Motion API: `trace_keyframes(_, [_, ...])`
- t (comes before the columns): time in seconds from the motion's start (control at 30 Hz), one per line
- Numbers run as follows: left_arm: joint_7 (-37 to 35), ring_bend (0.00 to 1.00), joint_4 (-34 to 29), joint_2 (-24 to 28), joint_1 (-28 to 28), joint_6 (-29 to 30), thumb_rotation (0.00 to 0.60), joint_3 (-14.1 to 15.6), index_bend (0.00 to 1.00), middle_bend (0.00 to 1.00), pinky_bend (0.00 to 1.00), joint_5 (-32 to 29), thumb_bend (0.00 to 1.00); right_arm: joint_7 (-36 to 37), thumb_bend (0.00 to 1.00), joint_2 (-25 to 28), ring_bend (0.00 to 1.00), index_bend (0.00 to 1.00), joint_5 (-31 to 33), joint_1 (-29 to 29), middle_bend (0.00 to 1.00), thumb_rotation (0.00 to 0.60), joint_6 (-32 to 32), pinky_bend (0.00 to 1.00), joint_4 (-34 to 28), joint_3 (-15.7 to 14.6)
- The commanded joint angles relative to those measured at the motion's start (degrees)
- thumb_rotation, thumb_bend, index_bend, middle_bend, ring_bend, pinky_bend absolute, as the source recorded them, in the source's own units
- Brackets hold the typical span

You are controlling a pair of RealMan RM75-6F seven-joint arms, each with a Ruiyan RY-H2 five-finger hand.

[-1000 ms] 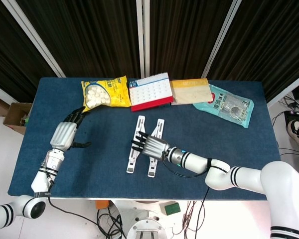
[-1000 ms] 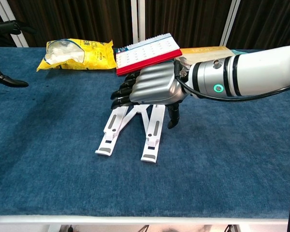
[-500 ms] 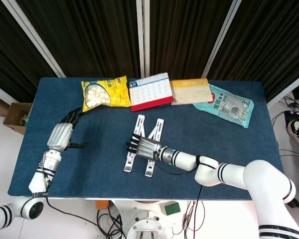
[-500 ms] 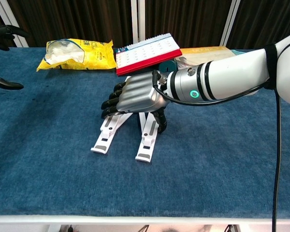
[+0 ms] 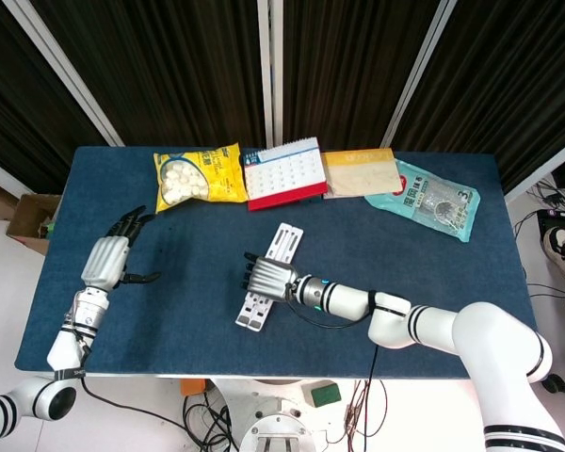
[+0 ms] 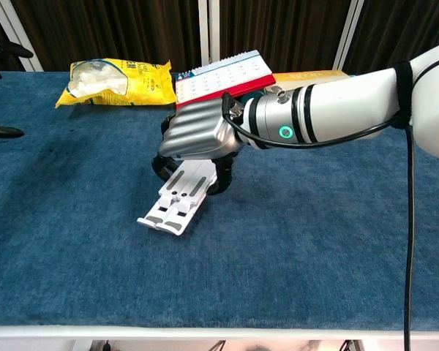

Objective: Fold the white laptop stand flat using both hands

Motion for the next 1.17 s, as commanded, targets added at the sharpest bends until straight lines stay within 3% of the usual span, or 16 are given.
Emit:
trace_keyframes(0.03, [0.24,0.01,0.01,0.03,0.30,0.60,0.600,-0.02,0.11,0.00,0.14,0.40,0.00,0.94,0.30,0.17,0.29,0.42,-0.94,-0.42,0.44,0.600,1.28,0.19,0.44,-1.16])
trace_keyframes(0.1, [2.01,0.01,0.26,0.23,0.42,1.22,0.600,0.02,0.11,0.00,0.14,0.74,0.00,0.60,0.28,0.50,0.25,0.35,-0.43,-0.81,0.40,0.600,1.00,0.15,-0.28,-1.44])
trace_keyframes(0.2, [6.44,0.01,0.77,0.61,0.73,2.51,0.600,0.11,0.11,0.00,0.14,0.95,0.00,-2.34,0.14,1.77,0.04,0.05,3.11,-3.04,0.14,0.600,0.69,0.02,-3.43,-0.55])
trace_keyframes(0.23, [7.66,0.01,0.79,0.88,0.89,2.81,0.600,0.19,0.11,0.00,0.14,0.94,0.00,-3.35,0.11,2.31,0.01,0.00,4.82,-4.39,0.06,0.600,1.30,0.00,-5.10,-0.08])
trace_keyframes(0.3, [10.01,0.01,0.51,1.96,1.38,3.37,0.600,0.37,0.11,0.00,0.14,0.75,0.00,-5.99,0.07,4.03,0.00,0.00,8.64,-8.43,0.01,0.600,4.83,0.00,-9.47,0.86])
trace_keyframes(0.53, [13.76,0.01,-2.68,8.49,4.55,5.41,0.600,1.66,0.11,0.00,0.14,0.20,0.00,-14.94,0.07,14.10,0.00,0.00,18.02,-25.30,0.00,0.600,25.31,0.00,-24.80,1.28])
trace_keyframes(0.73, [15.57,0.01,-4.11,12.74,8.90,10.03,0.600,2.93,0.12,0.00,0.14,0.26,0.00,-10.57,0.08,24.57,0.00,0.00,20.23,-38.06,0.00,0.600,39.53,0.00,-33.52,-0.58])
trace_keyframes(0.9, [15.93,0.01,-6.59,15.61,13.70,15.36,0.600,4.61,0.12,0.00,0.14,1.25,0.00,-1.24,0.09,30.85,0.00,0.00,18.90,-48.31,0.03,0.600,49.07,0.00,-34.98,-3.48])
trace_keyframes(1.17, [16.69,0.01,-10.78,17.89,20.68,22.78,0.600,8.25,0.12,0.00,0.14,4.86,0.00,9.54,0.09,33.76,0.00,0.00,15.45,-57.59,0.03,0.600,56.27,0.00,-31.65,-5.24])
